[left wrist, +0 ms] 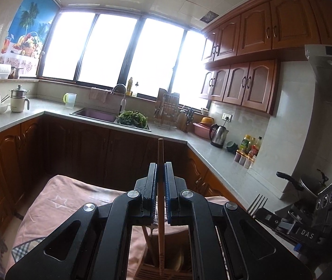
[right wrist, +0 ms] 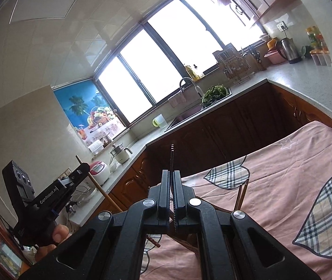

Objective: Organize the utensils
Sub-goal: 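Lower the chopsticks into the holder and open both tools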

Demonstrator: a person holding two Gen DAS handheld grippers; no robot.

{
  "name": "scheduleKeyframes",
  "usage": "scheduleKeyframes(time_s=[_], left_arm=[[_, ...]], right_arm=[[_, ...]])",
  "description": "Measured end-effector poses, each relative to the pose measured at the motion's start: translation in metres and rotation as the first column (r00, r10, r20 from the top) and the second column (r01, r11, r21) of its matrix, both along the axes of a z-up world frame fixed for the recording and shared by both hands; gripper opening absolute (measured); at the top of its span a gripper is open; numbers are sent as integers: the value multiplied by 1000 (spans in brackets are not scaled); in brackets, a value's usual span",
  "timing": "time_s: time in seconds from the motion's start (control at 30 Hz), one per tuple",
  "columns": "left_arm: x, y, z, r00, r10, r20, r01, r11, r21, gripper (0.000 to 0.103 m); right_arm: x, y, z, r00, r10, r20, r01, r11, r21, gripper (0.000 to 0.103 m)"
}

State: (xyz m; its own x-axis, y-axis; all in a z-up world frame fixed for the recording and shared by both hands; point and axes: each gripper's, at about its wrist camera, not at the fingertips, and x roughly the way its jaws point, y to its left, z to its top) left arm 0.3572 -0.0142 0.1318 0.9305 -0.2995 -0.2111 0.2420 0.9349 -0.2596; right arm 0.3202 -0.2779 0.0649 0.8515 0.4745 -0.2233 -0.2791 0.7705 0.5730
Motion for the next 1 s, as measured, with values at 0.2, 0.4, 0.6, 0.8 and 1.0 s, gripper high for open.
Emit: scheduleKeyframes(time_s=[0.2,0.4,0.6,0.8,1.0], left_arm=[[21,-15,-23,1000,27,0,-27,1000,15,5],[30,-25,-53,999,37,-4,-37,999,29,5],[38,-33,-82,997,33,-64,-29,997,68,5],[43,-39,-104,992,29,-121,-17,995,99,5],[40,-35,-106,990,30,-136,-15,994,104,5]], right_arm=[[15,-1,-21,1000,7,-23,-7,1000,10,2],[23,1,-42,999,27,-36,-27,1000,13,2],[26,5,-62,997,41,-62,-40,999,12,2],[30,7,-77,993,44,-105,-43,999,14,2],[31,7,-87,990,37,-140,-36,999,9,2]])
